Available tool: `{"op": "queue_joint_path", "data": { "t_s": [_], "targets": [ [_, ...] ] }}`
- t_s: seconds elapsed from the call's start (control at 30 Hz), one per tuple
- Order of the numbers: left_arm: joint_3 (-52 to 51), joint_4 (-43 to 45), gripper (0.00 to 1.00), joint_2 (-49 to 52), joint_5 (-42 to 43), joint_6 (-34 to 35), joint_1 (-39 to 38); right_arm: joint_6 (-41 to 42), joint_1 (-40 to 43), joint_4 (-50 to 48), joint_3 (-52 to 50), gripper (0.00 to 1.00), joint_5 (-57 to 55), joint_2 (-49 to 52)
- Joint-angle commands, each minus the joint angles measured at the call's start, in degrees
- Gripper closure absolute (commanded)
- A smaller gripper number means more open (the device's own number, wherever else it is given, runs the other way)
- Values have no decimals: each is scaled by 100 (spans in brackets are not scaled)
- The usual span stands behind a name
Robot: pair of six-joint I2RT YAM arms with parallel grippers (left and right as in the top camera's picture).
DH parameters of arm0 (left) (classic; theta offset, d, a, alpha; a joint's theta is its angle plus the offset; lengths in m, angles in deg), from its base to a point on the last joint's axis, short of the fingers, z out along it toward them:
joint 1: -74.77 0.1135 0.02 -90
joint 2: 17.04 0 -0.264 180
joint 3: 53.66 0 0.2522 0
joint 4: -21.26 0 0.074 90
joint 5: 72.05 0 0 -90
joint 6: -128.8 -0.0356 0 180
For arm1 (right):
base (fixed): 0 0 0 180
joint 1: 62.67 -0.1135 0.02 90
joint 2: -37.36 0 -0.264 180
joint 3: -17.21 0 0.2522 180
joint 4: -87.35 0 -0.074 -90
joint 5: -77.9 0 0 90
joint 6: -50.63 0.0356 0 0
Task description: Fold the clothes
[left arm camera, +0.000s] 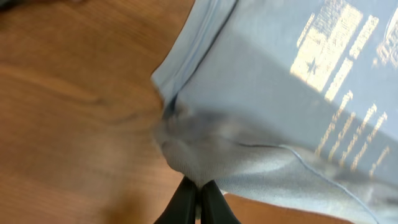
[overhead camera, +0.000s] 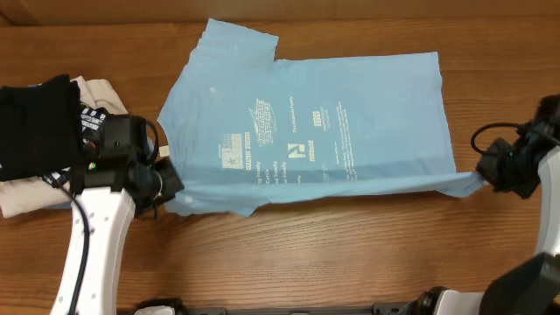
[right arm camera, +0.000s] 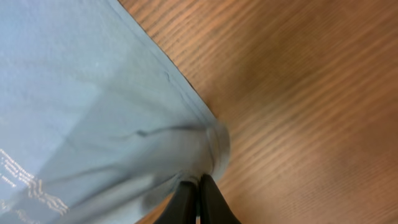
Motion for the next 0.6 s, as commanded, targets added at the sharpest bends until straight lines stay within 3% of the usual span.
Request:
{"op": "queue_joint_path", "data": {
  "t_s": [0.0,0.57],
  "targets": [
    [-33,354,96,522,-52,57,37,-131,-120,-321,-7,96,-33,269],
    [-33,2026,96,1622,197,42,37,-490,-431,-1742,-7,96,205,887]
  ]
}}
